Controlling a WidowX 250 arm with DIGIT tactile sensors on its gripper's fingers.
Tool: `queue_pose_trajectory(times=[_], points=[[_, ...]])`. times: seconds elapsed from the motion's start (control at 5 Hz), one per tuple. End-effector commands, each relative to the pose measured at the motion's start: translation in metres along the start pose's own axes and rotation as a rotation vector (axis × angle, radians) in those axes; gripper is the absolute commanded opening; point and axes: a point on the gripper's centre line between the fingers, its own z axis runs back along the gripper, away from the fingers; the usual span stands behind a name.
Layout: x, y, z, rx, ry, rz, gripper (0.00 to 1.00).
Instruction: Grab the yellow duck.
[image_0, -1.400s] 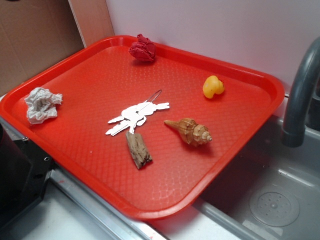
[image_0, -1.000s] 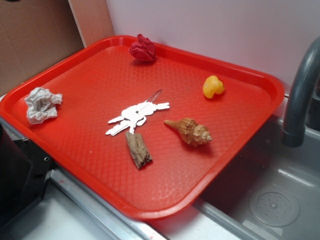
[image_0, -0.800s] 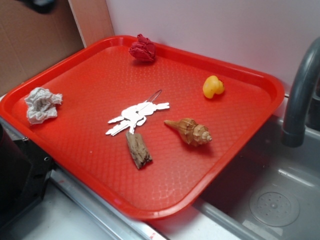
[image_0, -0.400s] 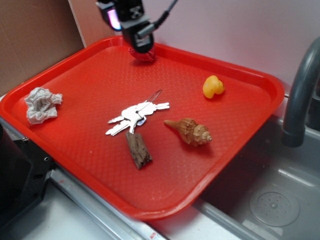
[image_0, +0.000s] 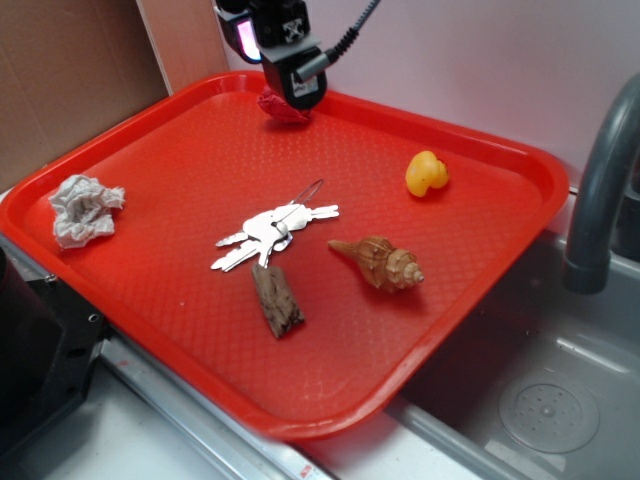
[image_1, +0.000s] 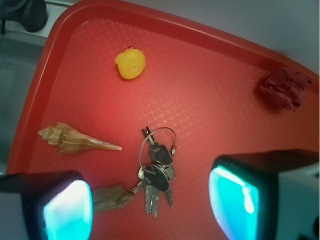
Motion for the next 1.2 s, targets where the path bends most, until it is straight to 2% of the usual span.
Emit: queue_pose_trajectory(times=[0.0,0.2,0.4,0.6,0.8,1.0], points=[[0.008,-0.003,0.015,0.000,-0.054,-0.006,1.00],[0.039,-0.018,-0.018,0.033,-0.049,-0.097,1.00],[0.059,-0.017,-0.049,0.053,-0.049,-0.089,1.00],[0.075,-0.006,-0.073,0.001,-0.061,-0.070,1.00],[0.088,-0.001,-0.101,-0.021,-0.107,-0.050,1.00],[0.091,0.001,-0.116,-0.022,-0.098,-0.023,1.00]])
